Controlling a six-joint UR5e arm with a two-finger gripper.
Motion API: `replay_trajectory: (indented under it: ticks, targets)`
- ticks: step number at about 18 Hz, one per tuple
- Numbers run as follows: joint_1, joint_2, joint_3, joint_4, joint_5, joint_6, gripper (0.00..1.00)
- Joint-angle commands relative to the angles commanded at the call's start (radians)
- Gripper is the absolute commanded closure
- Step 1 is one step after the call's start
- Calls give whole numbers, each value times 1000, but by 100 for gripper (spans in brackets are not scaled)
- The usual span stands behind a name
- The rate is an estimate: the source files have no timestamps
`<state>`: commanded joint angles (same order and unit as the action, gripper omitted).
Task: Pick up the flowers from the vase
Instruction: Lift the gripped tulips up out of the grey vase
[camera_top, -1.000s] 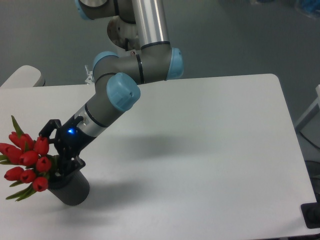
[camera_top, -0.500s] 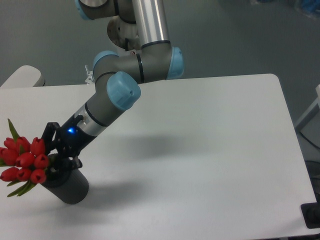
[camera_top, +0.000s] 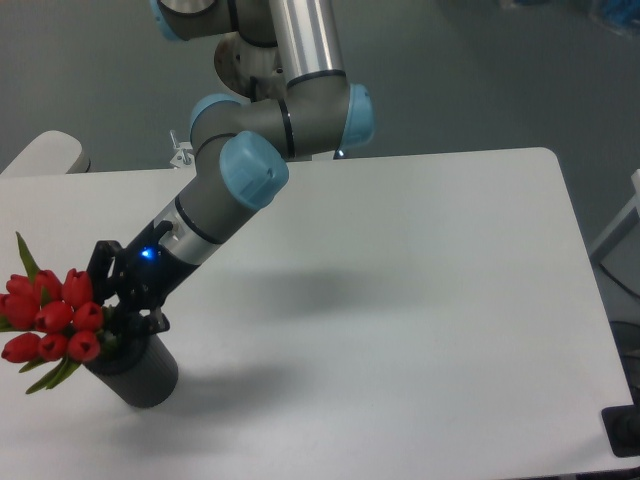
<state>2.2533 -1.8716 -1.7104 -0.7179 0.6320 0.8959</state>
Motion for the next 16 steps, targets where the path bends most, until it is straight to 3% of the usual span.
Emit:
replay_trajectory:
  ticks: [13, 16]
  targets:
    - [26, 22, 124, 0, -40, -210, 61]
    - [28, 58, 127, -2, -40, -242, 61]
